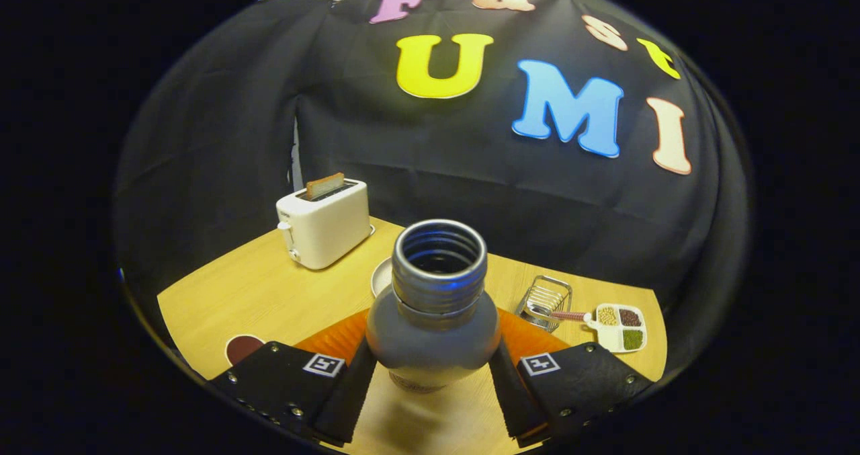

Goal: Take the bottle from table, then pour the juice into the cup, finally place the bottle on the coaster

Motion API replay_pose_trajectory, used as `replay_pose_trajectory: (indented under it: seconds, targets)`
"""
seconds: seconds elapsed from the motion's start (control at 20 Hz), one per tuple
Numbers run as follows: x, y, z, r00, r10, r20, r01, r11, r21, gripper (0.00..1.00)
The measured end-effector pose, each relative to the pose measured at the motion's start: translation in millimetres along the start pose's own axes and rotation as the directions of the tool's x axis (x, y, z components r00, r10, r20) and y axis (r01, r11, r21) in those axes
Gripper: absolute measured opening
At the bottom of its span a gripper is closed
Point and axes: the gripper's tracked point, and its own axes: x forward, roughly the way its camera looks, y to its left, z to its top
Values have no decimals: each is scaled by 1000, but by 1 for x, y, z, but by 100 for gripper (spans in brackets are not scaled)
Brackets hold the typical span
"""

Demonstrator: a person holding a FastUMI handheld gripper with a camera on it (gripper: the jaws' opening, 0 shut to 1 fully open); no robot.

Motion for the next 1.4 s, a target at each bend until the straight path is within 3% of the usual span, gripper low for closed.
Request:
replay_pose_trajectory:
  seconds: [0.25, 0.75, 1.4]
  targets:
    - [23, 6, -16, 996, 87, -25, -85, 992, 92, 80]
    - [53, 8, -47, 991, 84, -106, -78, 995, 61, 80]
    - [70, 11, -66, 991, 73, -117, -67, 997, 49, 80]
